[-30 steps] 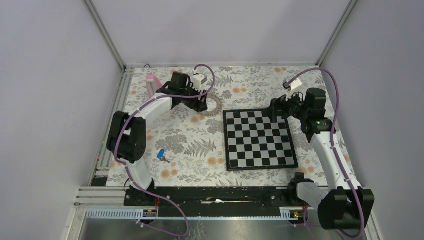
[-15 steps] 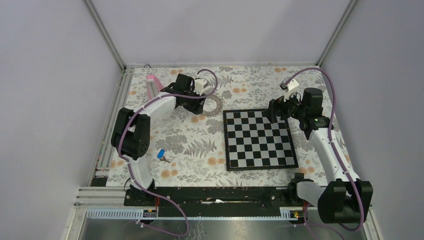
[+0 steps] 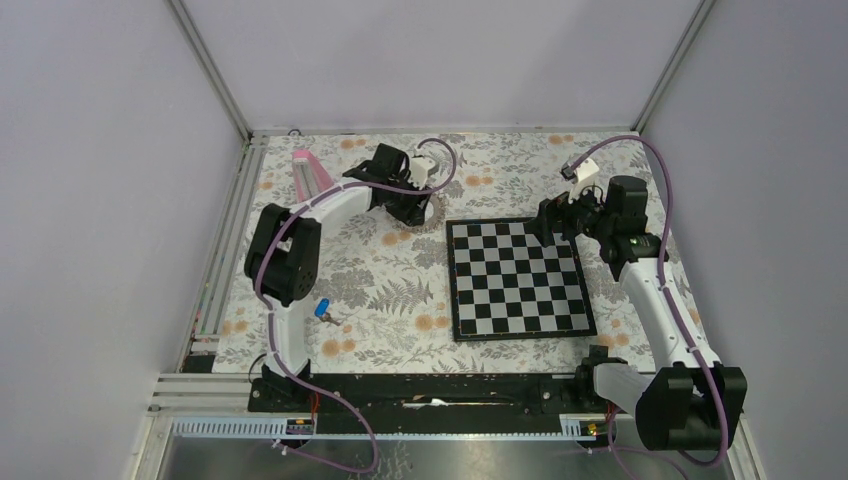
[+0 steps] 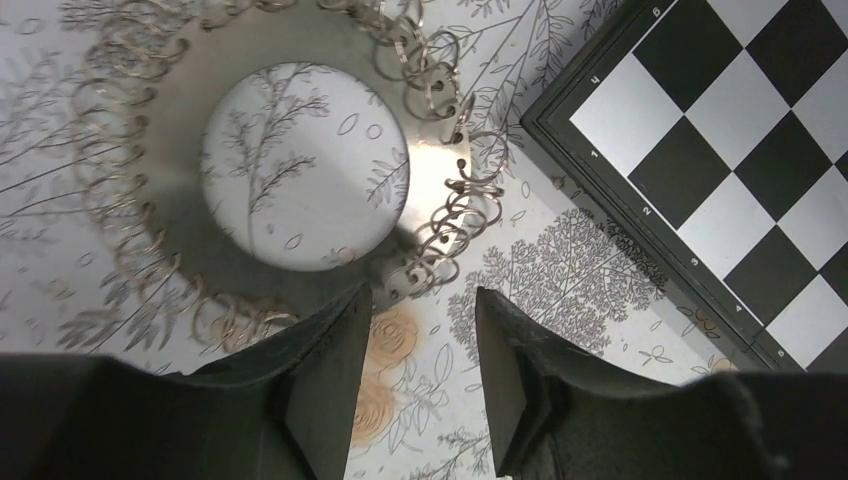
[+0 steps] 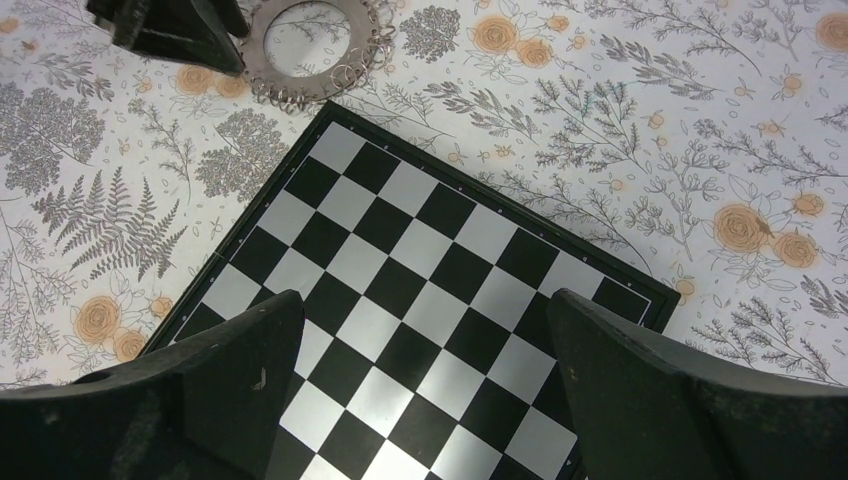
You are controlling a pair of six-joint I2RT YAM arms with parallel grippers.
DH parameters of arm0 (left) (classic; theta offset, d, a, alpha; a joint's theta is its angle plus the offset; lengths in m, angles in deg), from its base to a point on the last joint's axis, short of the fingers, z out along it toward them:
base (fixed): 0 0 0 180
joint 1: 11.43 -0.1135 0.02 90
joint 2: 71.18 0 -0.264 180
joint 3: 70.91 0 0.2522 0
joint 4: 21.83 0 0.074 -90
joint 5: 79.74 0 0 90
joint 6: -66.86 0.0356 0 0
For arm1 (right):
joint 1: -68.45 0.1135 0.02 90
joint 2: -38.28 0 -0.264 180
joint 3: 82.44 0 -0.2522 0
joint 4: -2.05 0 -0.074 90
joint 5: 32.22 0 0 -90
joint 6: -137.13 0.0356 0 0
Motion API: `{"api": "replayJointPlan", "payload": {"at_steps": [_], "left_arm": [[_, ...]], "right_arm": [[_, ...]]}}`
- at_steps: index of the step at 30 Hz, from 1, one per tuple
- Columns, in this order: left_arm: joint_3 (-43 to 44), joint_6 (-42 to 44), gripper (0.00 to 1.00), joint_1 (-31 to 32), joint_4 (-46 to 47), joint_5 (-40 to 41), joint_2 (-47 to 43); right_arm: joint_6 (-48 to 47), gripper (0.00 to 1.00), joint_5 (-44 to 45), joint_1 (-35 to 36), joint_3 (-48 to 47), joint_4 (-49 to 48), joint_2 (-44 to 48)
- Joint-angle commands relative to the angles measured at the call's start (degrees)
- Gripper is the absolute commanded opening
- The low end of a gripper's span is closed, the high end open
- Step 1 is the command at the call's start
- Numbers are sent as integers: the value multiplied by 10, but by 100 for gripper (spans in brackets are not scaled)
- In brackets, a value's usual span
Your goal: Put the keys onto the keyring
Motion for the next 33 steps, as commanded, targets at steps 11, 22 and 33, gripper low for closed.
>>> {"api": "replayJointPlan", "payload": {"at_steps": [11, 22, 33], "left_arm": [[36, -22, 47, 25, -5, 13, 47], [35, -31, 44, 25, 7, 35, 63], [31, -30, 34, 26, 9, 38, 71]], "right_arm": [[-9, 99, -23, 1, 3, -4, 24], [-11, 99, -24, 1, 6, -5, 23], [-15, 99, -22, 1, 8, -7, 21]]}}
